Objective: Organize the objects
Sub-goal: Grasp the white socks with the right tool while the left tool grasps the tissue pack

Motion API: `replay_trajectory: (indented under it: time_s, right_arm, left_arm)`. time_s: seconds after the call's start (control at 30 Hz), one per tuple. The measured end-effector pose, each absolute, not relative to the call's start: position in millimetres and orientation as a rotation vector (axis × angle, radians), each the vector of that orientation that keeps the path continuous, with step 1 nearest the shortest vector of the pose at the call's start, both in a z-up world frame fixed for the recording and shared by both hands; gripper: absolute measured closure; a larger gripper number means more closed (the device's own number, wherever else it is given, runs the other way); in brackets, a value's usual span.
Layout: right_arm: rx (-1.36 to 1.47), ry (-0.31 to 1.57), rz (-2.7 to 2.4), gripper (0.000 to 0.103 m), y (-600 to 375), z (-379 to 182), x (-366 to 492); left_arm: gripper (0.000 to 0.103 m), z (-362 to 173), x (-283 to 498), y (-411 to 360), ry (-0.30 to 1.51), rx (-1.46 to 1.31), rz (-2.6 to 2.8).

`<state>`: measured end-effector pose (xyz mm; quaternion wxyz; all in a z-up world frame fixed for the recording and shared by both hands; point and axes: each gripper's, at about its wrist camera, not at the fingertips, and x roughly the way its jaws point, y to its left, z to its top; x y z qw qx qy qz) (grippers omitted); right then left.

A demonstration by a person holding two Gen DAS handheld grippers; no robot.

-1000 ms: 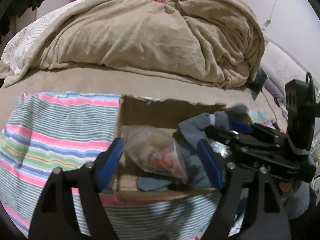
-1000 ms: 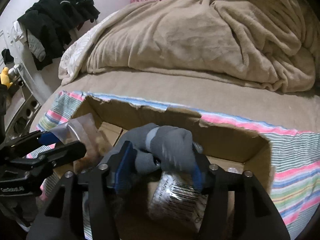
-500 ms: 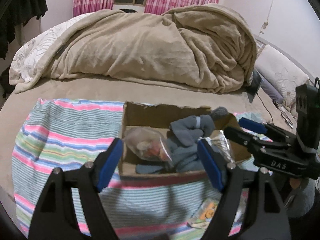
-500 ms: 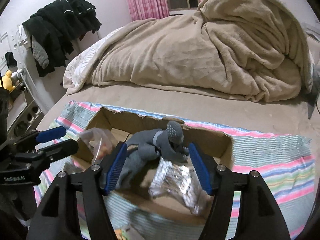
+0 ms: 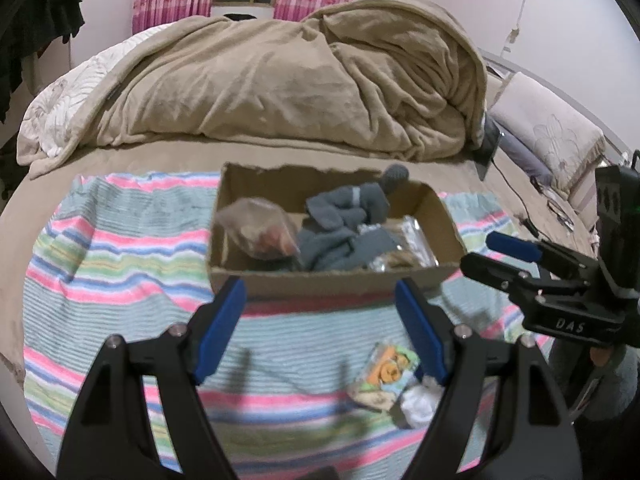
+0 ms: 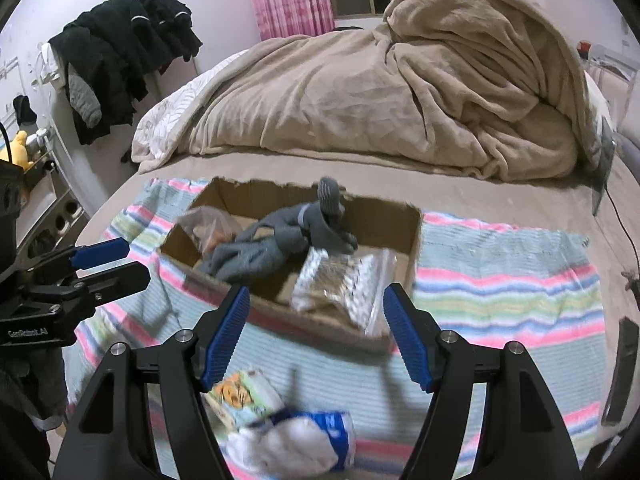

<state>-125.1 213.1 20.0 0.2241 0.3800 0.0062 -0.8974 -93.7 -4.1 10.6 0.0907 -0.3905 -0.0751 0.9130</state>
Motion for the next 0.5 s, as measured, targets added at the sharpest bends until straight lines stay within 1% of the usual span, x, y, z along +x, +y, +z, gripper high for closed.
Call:
replay_trajectory:
  time_s: [0.2, 0.5]
  right_arm:
    - [1.071, 0.022, -2.465, 0.030, 218.2, 12.9, -107.9]
    - [1.147, 0.079, -2.402, 0.030, 213.1, -14.9, -82.8]
  left_arm:
    - [0.024, 0.3, -82.3, 2.2, -0.223, -1.200, 2.693]
    - [0.024, -22.5, -67.2, 3.1, -0.272, -1.277, 2.658]
